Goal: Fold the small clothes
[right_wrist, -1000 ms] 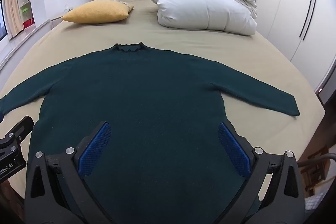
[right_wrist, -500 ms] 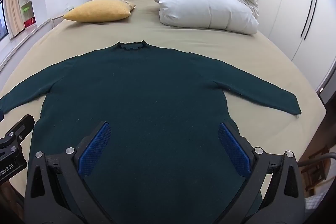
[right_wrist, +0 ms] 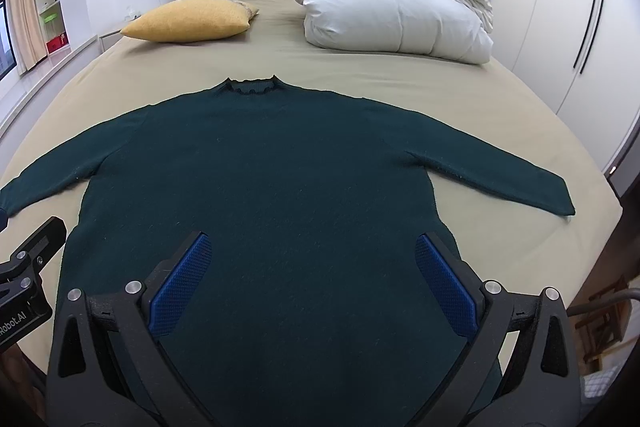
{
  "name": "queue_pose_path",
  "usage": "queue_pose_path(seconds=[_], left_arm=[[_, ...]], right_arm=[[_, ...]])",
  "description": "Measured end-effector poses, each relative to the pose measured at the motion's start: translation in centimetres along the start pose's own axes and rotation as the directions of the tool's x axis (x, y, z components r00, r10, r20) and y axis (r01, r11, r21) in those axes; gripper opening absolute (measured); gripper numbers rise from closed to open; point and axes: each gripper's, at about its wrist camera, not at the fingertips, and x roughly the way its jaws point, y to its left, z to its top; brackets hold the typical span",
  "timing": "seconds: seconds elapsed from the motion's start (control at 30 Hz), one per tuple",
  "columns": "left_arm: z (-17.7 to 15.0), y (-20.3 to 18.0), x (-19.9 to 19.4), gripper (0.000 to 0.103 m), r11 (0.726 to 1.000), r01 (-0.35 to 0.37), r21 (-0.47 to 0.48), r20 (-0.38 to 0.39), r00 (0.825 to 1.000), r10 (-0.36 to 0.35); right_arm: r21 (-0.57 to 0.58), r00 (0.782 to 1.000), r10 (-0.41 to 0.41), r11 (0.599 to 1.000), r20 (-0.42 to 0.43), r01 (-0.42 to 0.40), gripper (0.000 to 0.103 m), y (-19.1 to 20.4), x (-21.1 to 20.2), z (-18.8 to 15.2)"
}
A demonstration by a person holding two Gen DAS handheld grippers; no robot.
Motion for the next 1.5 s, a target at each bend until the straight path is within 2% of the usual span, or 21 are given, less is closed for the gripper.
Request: queue_pose_path(seconds=[1.5], left_arm=[[-0.1,0.0,0.0,0.103,1.000,-0.001,-0.001,0.002,1.000,0.001]], right_arm=[[0.003,1.000,0.007,1.000,-0.006,-0.007,0.103,1.0,0.6,-0.9]])
